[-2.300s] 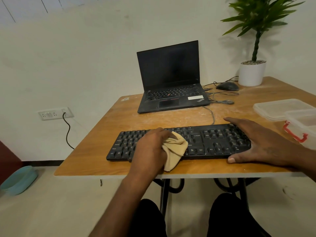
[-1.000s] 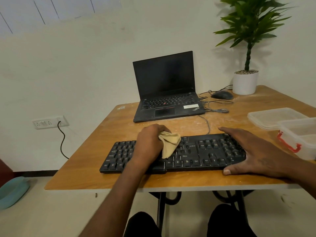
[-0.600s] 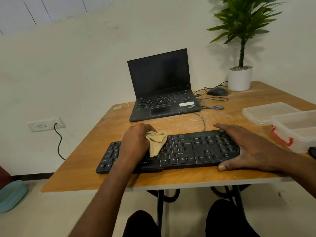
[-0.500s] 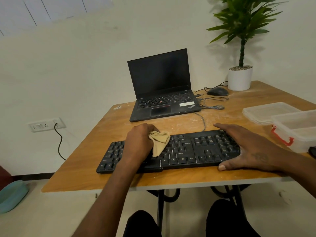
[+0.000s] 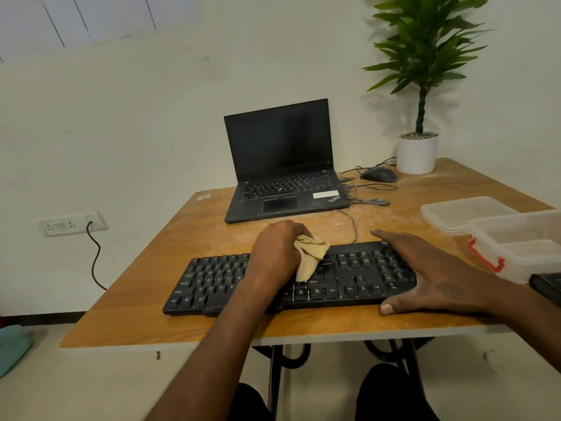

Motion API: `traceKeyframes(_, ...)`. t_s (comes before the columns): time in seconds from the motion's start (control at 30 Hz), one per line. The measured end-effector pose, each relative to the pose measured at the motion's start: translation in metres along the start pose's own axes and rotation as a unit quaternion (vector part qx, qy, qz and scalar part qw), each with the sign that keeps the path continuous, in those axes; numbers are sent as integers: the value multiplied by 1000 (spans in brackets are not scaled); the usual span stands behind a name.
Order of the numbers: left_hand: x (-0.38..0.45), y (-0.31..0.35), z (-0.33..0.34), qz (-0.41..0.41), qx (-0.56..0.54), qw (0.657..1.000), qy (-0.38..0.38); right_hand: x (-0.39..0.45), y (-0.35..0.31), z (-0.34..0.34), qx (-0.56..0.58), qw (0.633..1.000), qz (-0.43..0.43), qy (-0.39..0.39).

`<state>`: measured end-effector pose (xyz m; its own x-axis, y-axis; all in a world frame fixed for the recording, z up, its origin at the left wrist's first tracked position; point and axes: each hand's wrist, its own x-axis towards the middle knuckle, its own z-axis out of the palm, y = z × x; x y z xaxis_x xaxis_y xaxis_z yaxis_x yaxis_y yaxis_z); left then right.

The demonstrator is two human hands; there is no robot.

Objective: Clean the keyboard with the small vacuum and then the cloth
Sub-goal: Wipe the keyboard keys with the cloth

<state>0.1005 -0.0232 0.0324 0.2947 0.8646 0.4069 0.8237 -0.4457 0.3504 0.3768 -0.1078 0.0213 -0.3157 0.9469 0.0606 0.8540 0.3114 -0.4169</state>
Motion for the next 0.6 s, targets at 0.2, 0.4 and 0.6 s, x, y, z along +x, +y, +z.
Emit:
traceKeyframes(0.2,-7,-26,-15,-43,28,999,13,-1,4,-3,-22,999,8,-21)
traceKeyframes(0.4,-3,-3,-4,-24,-8,1000,-7,-1,6,1,-12,1000,8,-2)
traceKeyframes(0.6,0,25,10,12,-37,999,-27,-3,5,1,-5,1000,9,8)
